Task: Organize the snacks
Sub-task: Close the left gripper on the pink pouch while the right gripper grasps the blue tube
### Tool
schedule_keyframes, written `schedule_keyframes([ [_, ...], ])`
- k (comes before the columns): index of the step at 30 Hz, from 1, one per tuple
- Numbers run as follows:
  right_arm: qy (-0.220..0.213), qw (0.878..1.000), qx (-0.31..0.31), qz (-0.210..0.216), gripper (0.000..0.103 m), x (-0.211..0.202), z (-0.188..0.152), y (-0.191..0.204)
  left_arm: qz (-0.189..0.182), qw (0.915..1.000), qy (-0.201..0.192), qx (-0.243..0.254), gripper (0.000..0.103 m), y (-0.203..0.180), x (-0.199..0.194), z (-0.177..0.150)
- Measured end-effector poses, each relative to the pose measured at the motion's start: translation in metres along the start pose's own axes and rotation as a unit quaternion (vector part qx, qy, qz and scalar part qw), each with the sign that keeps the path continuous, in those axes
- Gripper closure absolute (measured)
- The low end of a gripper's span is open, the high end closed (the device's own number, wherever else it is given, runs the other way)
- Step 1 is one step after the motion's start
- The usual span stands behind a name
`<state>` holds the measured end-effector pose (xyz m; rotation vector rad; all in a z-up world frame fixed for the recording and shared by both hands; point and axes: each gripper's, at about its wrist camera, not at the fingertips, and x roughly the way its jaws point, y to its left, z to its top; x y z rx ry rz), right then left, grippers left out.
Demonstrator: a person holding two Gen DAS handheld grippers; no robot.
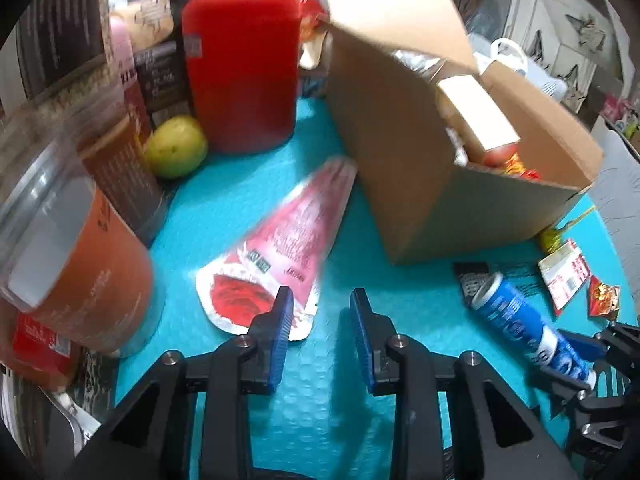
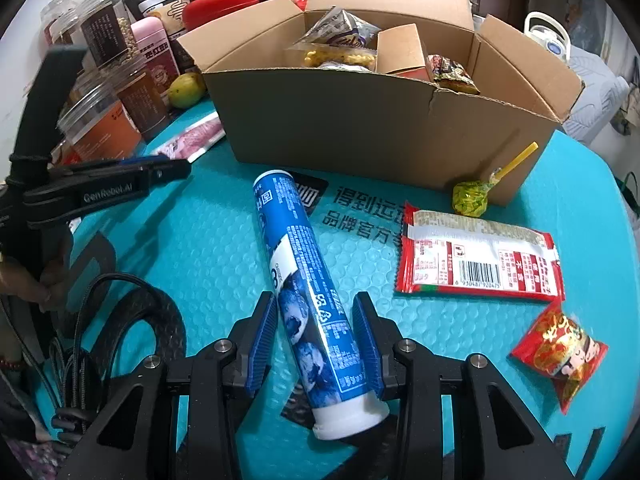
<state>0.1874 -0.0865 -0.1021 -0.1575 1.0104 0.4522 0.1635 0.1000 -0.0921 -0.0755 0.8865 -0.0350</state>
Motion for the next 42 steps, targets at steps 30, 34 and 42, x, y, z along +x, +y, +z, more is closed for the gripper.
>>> schedule_keyframes([
  [30, 0.023, 1.000, -0.002, 0.013, 0.063, 0.025, 0.035, 0.016, 0.044, 0.9942, 0.053, 0.082, 0.065, 0.015, 0.049, 0.059],
  [34, 0.027, 1.000, -0.005, 0.013, 0.063, 0.029, 0.037, 0.016, 0.054, 0.9942, 0.053, 0.077, 0.055, 0.019, 0.054, 0.067],
  [42, 0.029, 0.999, -0.007, 0.012, 0.063, 0.030, 0.037, 0.017, 0.054, 0.9940, 0.041, 0.086, 0.031, 0.006, 0.060, 0.073],
])
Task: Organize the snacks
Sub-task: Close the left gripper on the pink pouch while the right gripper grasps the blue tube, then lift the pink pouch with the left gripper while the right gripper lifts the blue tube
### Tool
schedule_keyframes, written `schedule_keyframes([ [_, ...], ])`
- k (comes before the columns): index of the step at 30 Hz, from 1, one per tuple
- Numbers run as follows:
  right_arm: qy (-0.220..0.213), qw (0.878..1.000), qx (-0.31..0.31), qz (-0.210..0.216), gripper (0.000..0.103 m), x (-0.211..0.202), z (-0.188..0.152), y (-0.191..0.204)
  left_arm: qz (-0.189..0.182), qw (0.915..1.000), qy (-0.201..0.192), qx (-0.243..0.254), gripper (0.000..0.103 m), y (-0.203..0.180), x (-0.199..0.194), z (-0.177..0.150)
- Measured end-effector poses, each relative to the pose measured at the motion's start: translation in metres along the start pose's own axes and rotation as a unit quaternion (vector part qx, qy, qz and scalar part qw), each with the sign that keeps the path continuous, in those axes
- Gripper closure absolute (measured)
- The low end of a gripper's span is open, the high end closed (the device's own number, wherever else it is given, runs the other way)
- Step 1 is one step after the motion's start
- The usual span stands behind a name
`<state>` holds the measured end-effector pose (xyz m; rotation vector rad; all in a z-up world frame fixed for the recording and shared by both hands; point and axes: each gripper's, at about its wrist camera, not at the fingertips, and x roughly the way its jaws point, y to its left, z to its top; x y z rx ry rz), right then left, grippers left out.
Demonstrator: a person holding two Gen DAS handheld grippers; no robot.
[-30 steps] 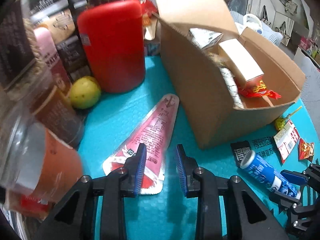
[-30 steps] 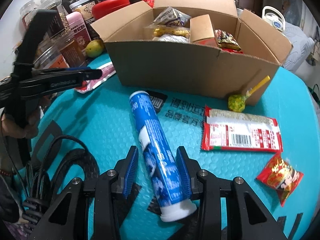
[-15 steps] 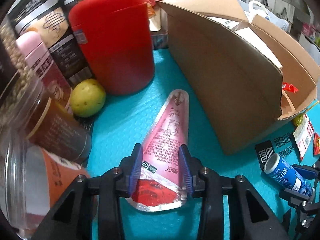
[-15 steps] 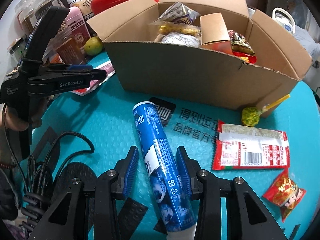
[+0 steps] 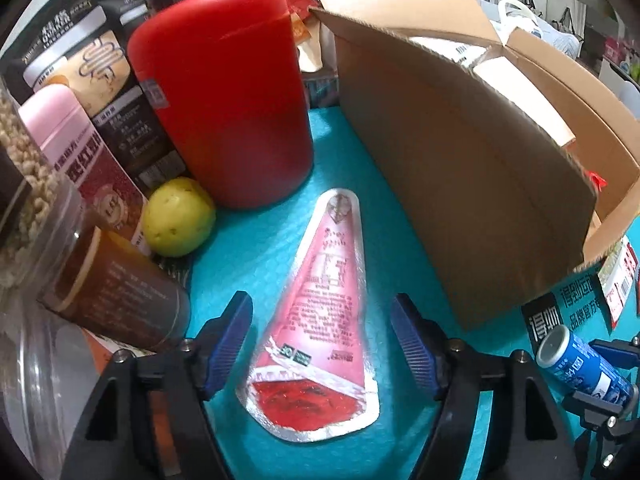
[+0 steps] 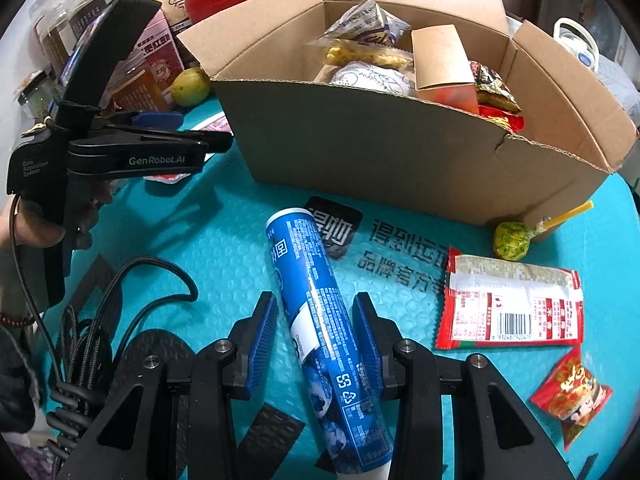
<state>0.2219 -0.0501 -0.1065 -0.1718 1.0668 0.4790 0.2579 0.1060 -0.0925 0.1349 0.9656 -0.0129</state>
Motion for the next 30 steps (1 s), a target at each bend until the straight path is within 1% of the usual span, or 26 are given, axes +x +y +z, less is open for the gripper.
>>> schedule_keyframes([
  [3, 0.000, 1.000, 0.000, 0.001, 0.063, -0.001, -0.001, -0.002, 0.006, 1.0000, 0.002, -0.004, 0.031, 0.000, 0.005, 0.008],
  [5, 0.000, 1.000, 0.000, 0.001, 0.063, 0.000, -0.001, -0.001, 0.009, 0.9999, 0.006, -0.005, 0.031, 0.001, 0.014, 0.013],
  [6, 0.000, 1.000, -0.001, 0.000, 0.063, 0.000, 0.000, -0.001, 0.006, 0.9999, 0.009, -0.006, 0.030, 0.001, 0.021, 0.018],
  [7, 0.000, 1.000, 0.000, 0.001, 0.063, 0.001, 0.000, 0.000, -0.006, 0.9999, 0.004, -0.013, 0.029, 0.002, 0.024, 0.021],
  [10, 0.000, 1.000, 0.003, 0.003, 0.063, 0.001, 0.001, 0.000, -0.031, 0.9987, 0.025, -0.031, 0.029, 0.005, 0.033, 0.027],
  [13, 0.000, 1.000, 0.007, 0.007, 0.063, 0.002, 0.004, 0.000, -0.038, 0.9978, 0.035, -0.041, 0.029, 0.007, 0.038, 0.033],
  [14, -0.001, 1.000, 0.007, 0.008, 0.063, 0.002, 0.004, 0.000, -0.040, 0.9976, 0.035, -0.044, 0.029, 0.013, 0.042, 0.035],
  [16, -0.003, 1.000, 0.006, 0.009, 0.063, 0.002, 0.003, 0.000, -0.043, 0.9977, 0.032, -0.042, 0.029, 0.012, 0.044, 0.036],
  [17, -0.004, 1.000, 0.005, 0.009, 0.063, 0.002, 0.003, -0.001, -0.045, 0.9977, 0.030, -0.040, 0.031, 0.015, 0.040, 0.030],
  [18, -0.005, 1.000, 0.004, 0.009, 0.063, 0.002, 0.002, -0.001, -0.048, 0.9978, 0.027, -0.038, 0.039, 0.014, 0.039, 0.029],
  [19, -0.005, 1.000, 0.001, 0.008, 0.063, 0.002, 0.002, -0.001, -0.052, 0.9978, 0.024, -0.033, 0.044, 0.012, 0.036, 0.027],
  [20, -0.006, 1.000, -0.001, 0.008, 0.063, 0.001, 0.000, -0.001, -0.055, 0.9978, 0.024, -0.028, 0.054, 0.010, 0.033, 0.025],
  [21, -0.007, 1.000, -0.003, 0.008, 0.063, 0.001, 0.000, -0.002, -0.057, 0.9978, 0.025, -0.023, 0.056, 0.008, 0.032, 0.024],
  [23, -0.009, 1.000, -0.004, 0.006, 0.064, 0.000, -0.003, -0.003, -0.054, 0.9982, 0.024, -0.015, 0.058, 0.001, 0.027, 0.009],
  [24, -0.010, 1.000, -0.006, 0.004, 0.067, -0.001, -0.005, -0.003, -0.055, 0.9981, 0.024, -0.016, 0.058, 0.000, 0.026, 0.008],
  [27, -0.011, 1.000, -0.005, 0.006, 0.069, -0.006, -0.012, -0.004, -0.062, 0.9976, 0.026, -0.016, 0.059, 0.004, 0.024, 0.004],
  [30, -0.014, 1.000, -0.008, 0.004, 0.072, -0.010, -0.021, -0.005, -0.070, 0.9970, 0.031, -0.009, 0.059, -0.004, 0.018, -0.005],
])
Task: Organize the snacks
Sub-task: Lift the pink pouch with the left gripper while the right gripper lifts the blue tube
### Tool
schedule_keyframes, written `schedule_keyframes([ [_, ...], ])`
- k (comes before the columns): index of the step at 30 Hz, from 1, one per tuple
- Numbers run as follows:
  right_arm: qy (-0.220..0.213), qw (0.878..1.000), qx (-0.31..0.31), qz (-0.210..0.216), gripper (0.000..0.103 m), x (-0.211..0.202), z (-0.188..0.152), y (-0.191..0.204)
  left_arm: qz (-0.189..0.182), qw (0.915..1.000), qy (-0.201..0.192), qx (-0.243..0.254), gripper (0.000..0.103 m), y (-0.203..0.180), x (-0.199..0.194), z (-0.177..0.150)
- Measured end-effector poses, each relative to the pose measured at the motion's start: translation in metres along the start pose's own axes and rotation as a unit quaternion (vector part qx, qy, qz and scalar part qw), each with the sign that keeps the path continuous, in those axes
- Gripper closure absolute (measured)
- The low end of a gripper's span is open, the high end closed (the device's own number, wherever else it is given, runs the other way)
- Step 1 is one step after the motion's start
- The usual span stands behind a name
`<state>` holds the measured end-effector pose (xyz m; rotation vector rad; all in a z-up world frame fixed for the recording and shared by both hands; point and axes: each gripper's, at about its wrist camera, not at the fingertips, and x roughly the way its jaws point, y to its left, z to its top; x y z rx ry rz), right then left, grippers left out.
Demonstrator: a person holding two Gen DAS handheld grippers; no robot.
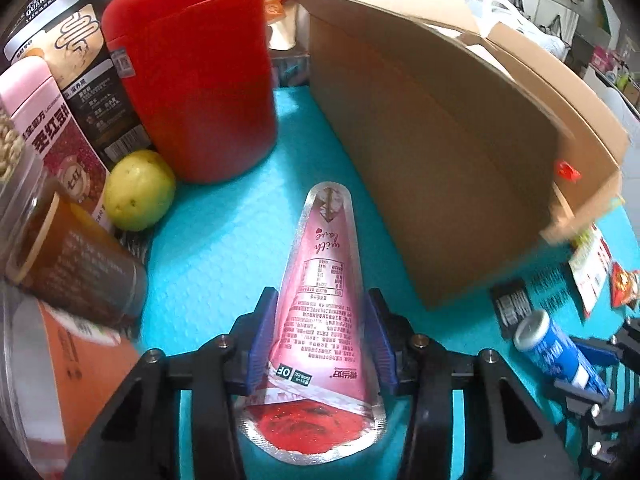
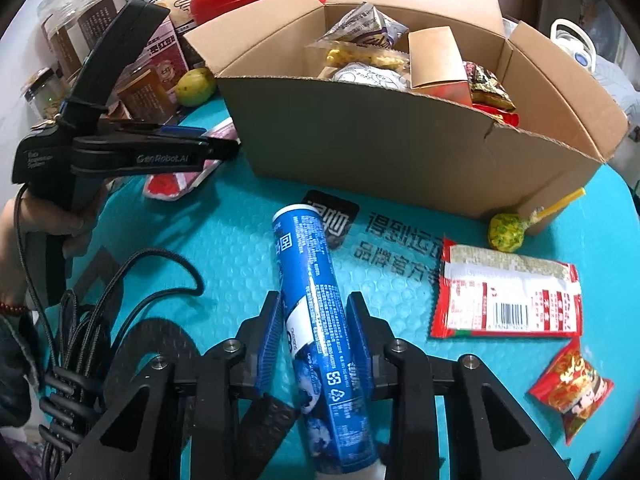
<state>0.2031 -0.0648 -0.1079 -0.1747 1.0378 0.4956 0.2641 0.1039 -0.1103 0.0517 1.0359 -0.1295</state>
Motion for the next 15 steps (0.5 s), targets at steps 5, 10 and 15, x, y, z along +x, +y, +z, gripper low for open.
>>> schedule_keyframes([
  [5, -0.003, 1.000, 0.003, -0.002, 0.075, -0.012, -0.015, -0.002, -0.014, 0.9998, 0.008, 0.010, 0.059, -0.013, -0.008, -0.017],
  [10, -0.008, 1.000, 0.013, -0.002, 0.075, -0.026, -0.034, -0.006, -0.027, 0.9995, 0.010, 0.016, 0.059, -0.032, -0.021, -0.038],
  [15, -0.013, 1.000, 0.016, -0.004, 0.075, -0.039, -0.051, -0.005, -0.043, 0.9989, 0.011, 0.015, 0.059, -0.045, -0.039, -0.059],
])
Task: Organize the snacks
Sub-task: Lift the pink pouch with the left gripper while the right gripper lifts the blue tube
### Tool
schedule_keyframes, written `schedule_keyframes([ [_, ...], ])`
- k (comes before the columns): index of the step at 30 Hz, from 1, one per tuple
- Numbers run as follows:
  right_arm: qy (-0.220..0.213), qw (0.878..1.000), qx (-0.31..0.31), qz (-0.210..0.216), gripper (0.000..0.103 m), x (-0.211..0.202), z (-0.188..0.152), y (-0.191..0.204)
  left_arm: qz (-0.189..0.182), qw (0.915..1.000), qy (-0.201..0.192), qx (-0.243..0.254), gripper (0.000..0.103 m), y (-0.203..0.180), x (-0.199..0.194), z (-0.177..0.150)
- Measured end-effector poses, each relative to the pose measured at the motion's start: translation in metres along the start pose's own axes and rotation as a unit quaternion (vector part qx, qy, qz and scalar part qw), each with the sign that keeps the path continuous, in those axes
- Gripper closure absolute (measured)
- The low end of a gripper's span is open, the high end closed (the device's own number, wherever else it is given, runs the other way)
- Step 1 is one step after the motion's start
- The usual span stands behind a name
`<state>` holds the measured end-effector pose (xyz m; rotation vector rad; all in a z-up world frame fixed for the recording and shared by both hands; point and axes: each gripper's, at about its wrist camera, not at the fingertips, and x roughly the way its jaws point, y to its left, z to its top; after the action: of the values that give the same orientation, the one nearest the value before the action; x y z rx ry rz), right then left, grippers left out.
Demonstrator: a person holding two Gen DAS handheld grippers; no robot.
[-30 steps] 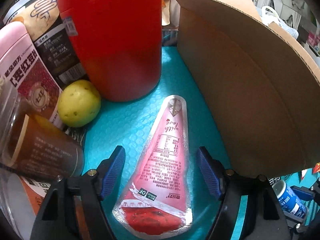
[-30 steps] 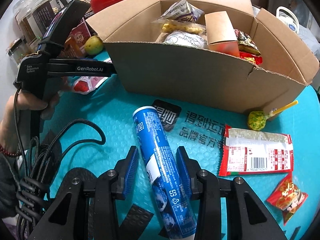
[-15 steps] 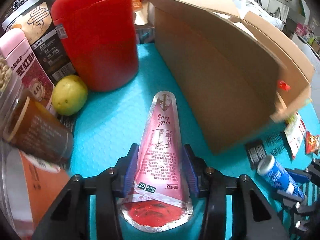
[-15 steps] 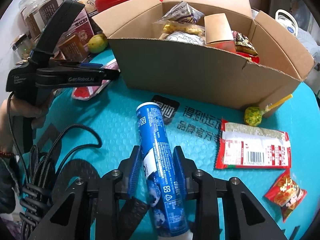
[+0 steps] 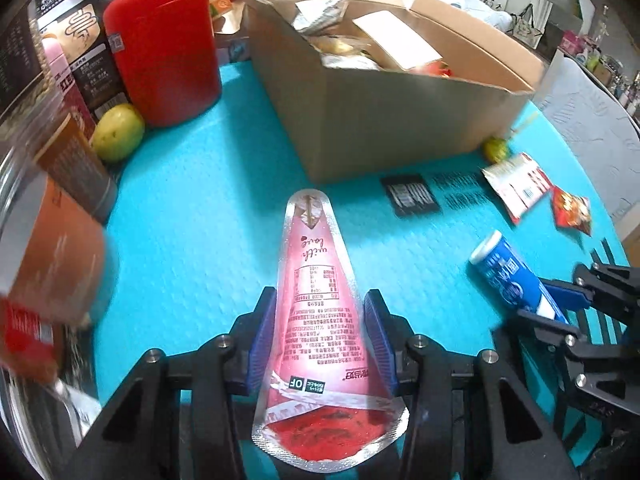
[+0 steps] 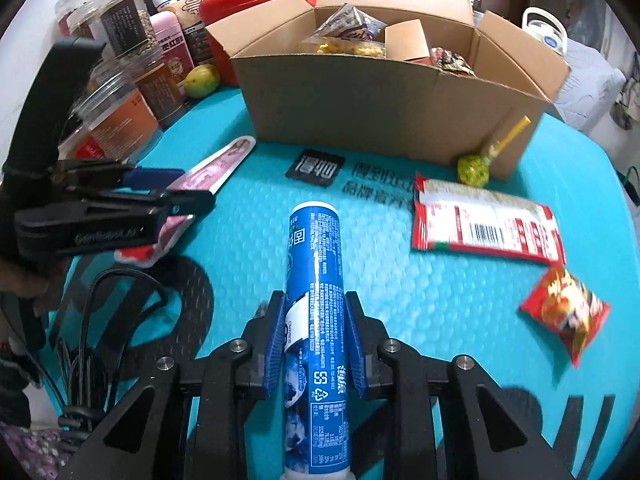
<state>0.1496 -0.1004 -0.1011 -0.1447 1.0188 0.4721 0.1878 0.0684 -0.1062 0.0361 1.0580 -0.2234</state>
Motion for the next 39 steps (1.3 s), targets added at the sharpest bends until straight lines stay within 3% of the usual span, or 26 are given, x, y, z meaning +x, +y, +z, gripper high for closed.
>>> schedule_keyframes([
  [8, 0.003, 1.000, -0.008, -0.006, 0.075, -0.013, -0.018, 0.008, -0.009, 0.9999, 0.003, 0.008, 0.059, -0.019, -0.009, -0.024],
  [11, 0.007, 1.000, -0.007, -0.008, 0.075, -0.011, -0.019, 0.011, 0.008, 0.9995, -0.006, 0.029, 0.054, -0.032, -0.016, -0.038],
  [17, 0.005, 1.000, -0.003, -0.009, 0.074, -0.009, -0.019, 0.012, 0.015, 0.9996, -0.006, 0.022, 0.043, -0.035, -0.016, -0.041],
  [26, -0.001, 1.000, -0.012, -0.012, 0.062, -0.007, -0.021, 0.016, 0.019, 0.9995, -0.018, 0.019, 0.039, -0.038, -0.015, -0.046],
  [28, -0.003, 1.000, -0.015, -0.013, 0.060, -0.007, -0.021, 0.017, 0.017, 0.9993, -0.024, 0.022, 0.044, -0.039, -0.016, -0.048],
  [29, -0.004, 1.000, -0.013, -0.011, 0.059, -0.007, -0.021, 0.017, 0.015, 0.9992, -0.030, 0.021, 0.055, -0.039, -0.018, -0.049],
  [33, -0.013, 1.000, -0.011, -0.019, 0.061, -0.008, -0.020, 0.017, 0.013, 0.9989, -0.041, 0.018, 0.067, -0.040, -0.020, -0.052],
  [34, -0.016, 0.999, -0.018, -0.035, 0.073, -0.008, -0.020, 0.018, 0.013, 0.9989, -0.042, 0.018, 0.068, -0.040, -0.021, -0.052],
  [39, -0.022, 0.999, -0.013, -0.035, 0.075, -0.011, -0.020, 0.016, 0.006, 0.9990, -0.041, 0.017, 0.070, -0.040, -0.023, -0.052],
])
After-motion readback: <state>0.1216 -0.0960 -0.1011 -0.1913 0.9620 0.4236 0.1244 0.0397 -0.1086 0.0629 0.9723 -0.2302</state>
